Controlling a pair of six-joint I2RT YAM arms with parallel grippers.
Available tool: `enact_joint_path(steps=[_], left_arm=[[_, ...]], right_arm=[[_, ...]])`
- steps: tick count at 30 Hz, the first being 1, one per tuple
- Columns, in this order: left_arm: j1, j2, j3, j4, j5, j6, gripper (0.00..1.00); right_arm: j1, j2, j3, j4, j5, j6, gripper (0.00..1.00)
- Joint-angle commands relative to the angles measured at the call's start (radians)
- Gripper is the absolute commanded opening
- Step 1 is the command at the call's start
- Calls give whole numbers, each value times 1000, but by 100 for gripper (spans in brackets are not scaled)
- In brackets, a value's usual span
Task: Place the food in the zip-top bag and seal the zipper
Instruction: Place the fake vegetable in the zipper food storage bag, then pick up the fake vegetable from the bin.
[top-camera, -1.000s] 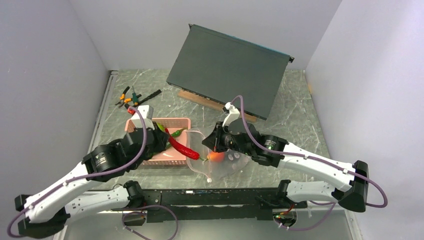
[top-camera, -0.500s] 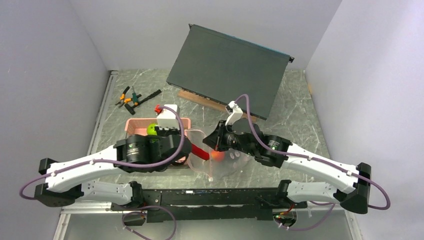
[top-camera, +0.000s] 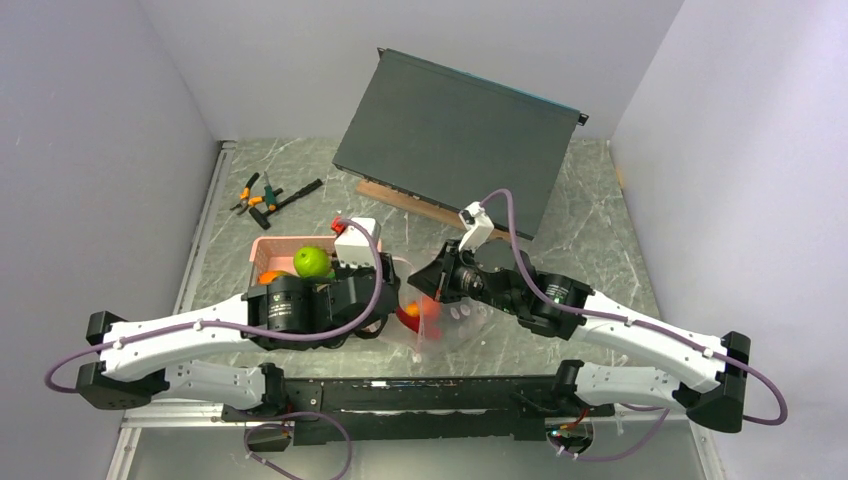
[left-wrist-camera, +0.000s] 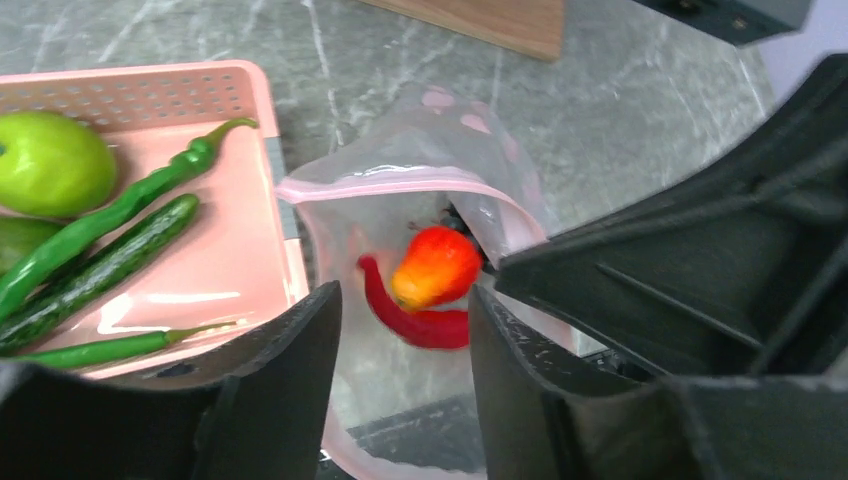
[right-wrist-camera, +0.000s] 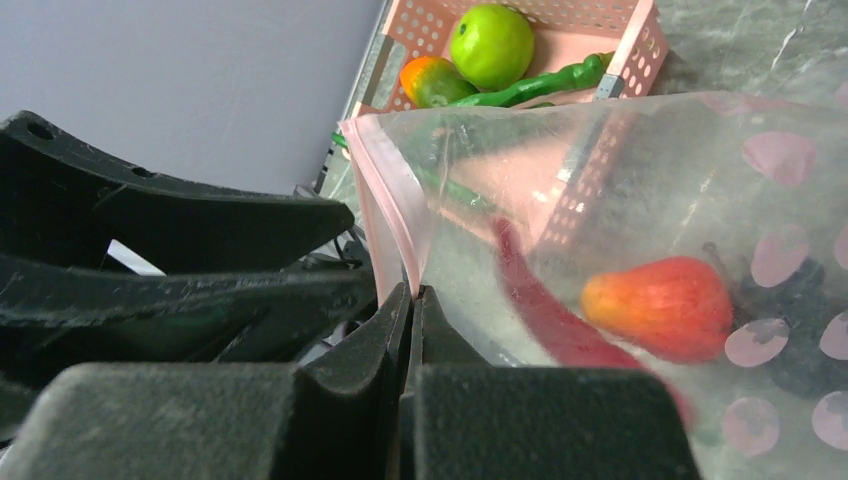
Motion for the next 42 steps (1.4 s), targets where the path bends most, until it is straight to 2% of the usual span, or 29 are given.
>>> enact_joint_path(steps=[1, 4, 9, 18, 26, 32, 33, 36, 42], left_arm=[[-6, -64, -33, 185, 126, 110, 61], [-7, -110, -62, 236, 167, 142, 70], [-7, -217, -119, 261, 166, 151, 73], [-6, -378, -207, 78, 74, 29, 90], [-6, -558, -305, -95, -35, -136, 91], [22, -554, -339, -166, -83, -171, 96], [41, -542, -338, -164, -74, -160, 97], [170, -506, -356, -51, 25, 6, 98], [544, -476, -426, 90, 301, 205, 99]], right_arm=[[-4, -38, -8, 46, 12, 12, 0], [-4, -40, -11, 44, 12, 10, 0], [-2, -43, -18, 43, 10, 5, 0], [-3, -47, -30, 33, 21, -4, 0], [-5, -45, -37, 30, 29, -11, 0], [-4, -36, -37, 30, 30, -16, 0], [-5, -34, -37, 30, 28, -15, 0], [-4, -34, -33, 22, 27, -17, 0], [-4, -51, -31, 1, 36, -20, 0]])
